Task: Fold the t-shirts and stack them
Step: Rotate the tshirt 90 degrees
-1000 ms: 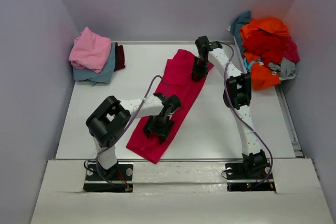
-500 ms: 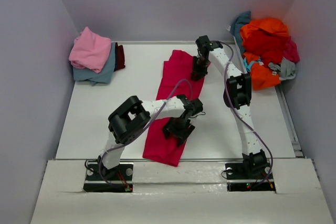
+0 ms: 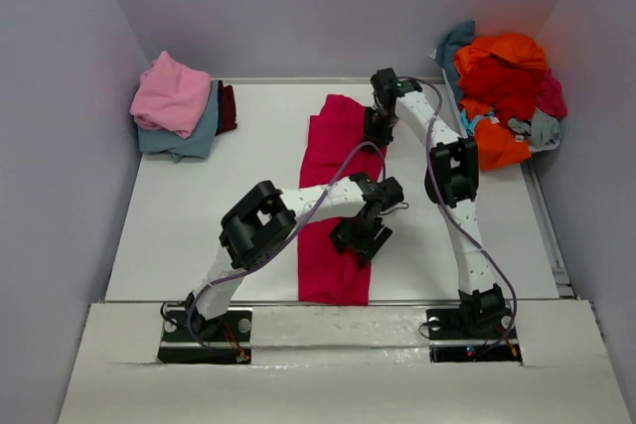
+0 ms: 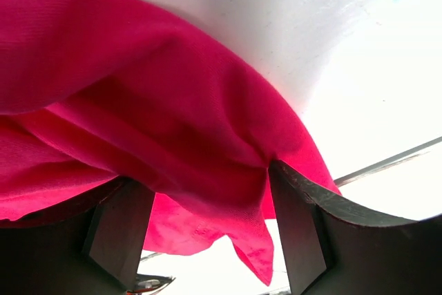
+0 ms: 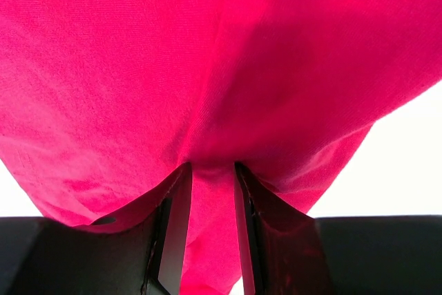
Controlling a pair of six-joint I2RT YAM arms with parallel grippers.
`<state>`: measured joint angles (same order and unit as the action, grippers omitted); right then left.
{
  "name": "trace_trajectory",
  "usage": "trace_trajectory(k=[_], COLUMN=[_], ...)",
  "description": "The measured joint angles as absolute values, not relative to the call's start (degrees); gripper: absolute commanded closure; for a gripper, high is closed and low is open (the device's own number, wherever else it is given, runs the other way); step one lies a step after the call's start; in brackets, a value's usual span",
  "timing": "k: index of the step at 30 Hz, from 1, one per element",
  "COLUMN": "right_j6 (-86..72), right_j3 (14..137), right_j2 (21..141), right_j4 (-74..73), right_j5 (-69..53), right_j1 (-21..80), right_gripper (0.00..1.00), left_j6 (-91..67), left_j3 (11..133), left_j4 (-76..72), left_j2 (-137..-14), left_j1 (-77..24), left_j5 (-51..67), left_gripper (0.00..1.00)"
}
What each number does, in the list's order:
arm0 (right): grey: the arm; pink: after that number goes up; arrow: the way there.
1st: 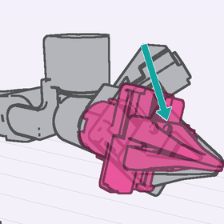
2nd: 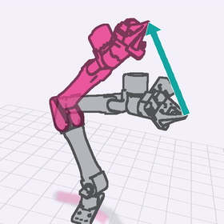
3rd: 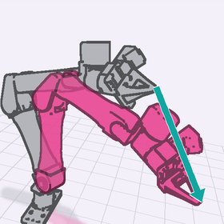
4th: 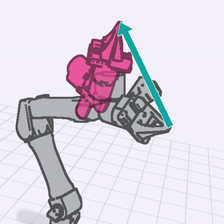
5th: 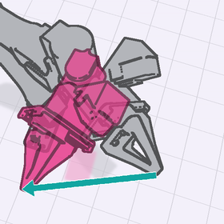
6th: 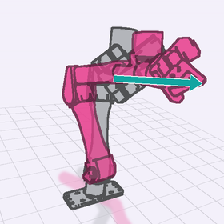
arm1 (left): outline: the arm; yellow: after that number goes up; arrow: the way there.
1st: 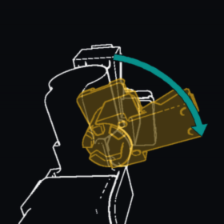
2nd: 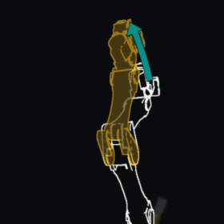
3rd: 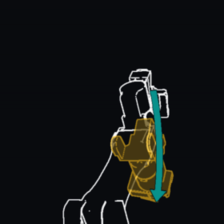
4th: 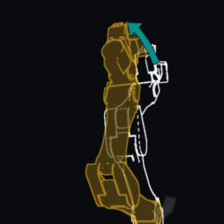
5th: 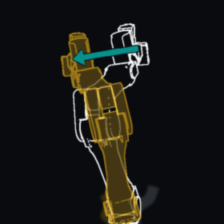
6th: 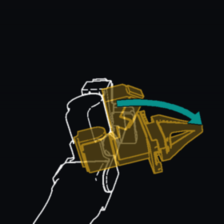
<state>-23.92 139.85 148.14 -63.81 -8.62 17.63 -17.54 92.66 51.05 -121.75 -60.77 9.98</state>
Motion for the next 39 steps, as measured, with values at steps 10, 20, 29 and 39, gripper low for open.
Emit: trace_trajectory(k=[10,20,29,39], right_j6=[-23.7,-24.9,-25.3,-28.1], right_j3=[138.5,136.0,133.5,126.6], right_j2=[146.2,145.0,140.7,135.0], right_j4=[-63.5,-61.2,-62.6,-63.2], right_j5=[-6.3,-6.3,-5.5,-3.4], right_j1=[17.6,17.6,17.6,18.1], right_gripper=[0.52,0.41,0.41,0.42], left_j6=[-18.3,-20.3,-21.0,-21.1], left_j3=[85.9,84.7,83.2,82.9], left_j4=[50.8,50.3,49.8,49.7], left_j2=[-112.6,-108.7,-108.7,-108.7], left_j1=[-60.8,-60.8,-60.8,-60.8], left_j5=[5.9,2.5,0.8,-0.4], left_gripper=[0.23,0.23,0.23,0.23])
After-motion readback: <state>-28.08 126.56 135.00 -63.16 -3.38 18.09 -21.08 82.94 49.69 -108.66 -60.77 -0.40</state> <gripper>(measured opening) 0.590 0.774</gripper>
